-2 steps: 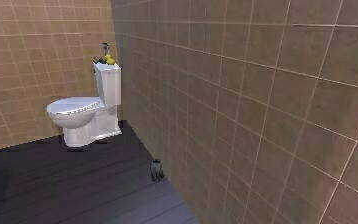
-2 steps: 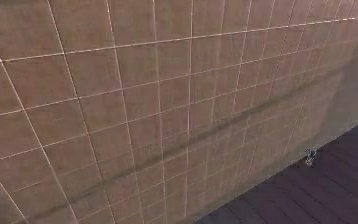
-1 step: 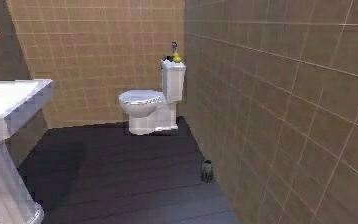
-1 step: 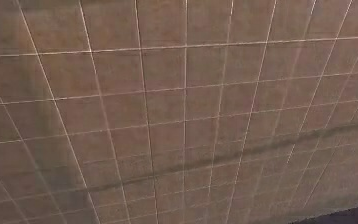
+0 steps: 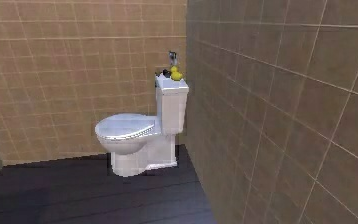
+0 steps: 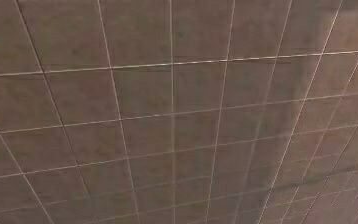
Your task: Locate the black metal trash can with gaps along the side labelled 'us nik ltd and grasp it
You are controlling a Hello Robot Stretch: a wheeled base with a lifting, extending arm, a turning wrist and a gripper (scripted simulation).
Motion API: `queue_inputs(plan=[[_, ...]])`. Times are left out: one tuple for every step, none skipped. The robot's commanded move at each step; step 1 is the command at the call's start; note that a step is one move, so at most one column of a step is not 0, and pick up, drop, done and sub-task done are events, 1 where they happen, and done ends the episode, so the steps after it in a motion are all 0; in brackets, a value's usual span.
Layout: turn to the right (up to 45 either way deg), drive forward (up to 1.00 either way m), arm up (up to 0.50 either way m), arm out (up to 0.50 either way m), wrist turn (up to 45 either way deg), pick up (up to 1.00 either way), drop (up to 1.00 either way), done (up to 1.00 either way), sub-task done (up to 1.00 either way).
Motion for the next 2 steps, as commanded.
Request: queue_inputs(plan=[[-45.0,0.00,0.00,0.00,0.0,0.00,0.00,0.00,0.00],[-21.0,0.00,0.00,0.00,0.0,0.00,0.00,0.00,0.00]])
